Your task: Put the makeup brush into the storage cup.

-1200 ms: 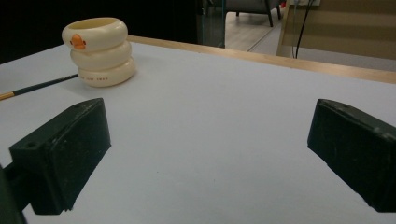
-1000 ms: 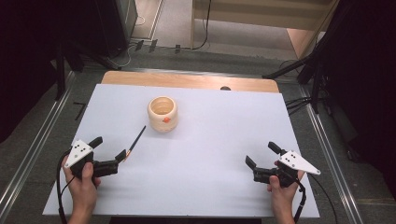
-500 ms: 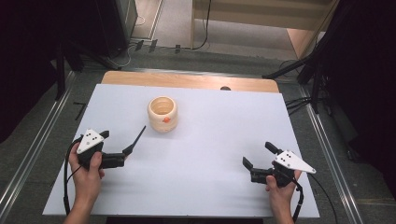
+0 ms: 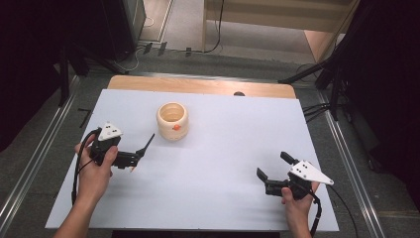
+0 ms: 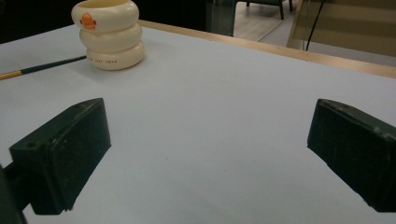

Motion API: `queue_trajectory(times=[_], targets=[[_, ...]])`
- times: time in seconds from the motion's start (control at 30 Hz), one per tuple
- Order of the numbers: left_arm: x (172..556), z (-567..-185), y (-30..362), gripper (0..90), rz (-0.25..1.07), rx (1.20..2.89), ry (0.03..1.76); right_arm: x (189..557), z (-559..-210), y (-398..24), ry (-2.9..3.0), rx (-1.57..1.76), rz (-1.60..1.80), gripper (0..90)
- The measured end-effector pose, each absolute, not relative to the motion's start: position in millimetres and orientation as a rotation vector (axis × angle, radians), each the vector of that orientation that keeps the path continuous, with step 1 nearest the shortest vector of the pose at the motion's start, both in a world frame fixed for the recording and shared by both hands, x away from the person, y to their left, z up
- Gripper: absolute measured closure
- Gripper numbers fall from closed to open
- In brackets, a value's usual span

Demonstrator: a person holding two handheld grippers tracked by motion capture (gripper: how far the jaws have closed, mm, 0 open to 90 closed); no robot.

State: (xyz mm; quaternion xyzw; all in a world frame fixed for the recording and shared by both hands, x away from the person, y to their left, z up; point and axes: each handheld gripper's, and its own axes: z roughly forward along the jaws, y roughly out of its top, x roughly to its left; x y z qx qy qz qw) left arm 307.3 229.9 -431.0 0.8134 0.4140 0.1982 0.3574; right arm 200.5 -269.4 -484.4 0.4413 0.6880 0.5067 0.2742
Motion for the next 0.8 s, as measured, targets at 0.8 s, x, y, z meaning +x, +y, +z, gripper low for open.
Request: queue_trajectory(times=[0.8], targets=[[352,-434,182,0.0,0.378,2.507,1.125,199,-486,-269,1.862,1.19,1.36,0.0]])
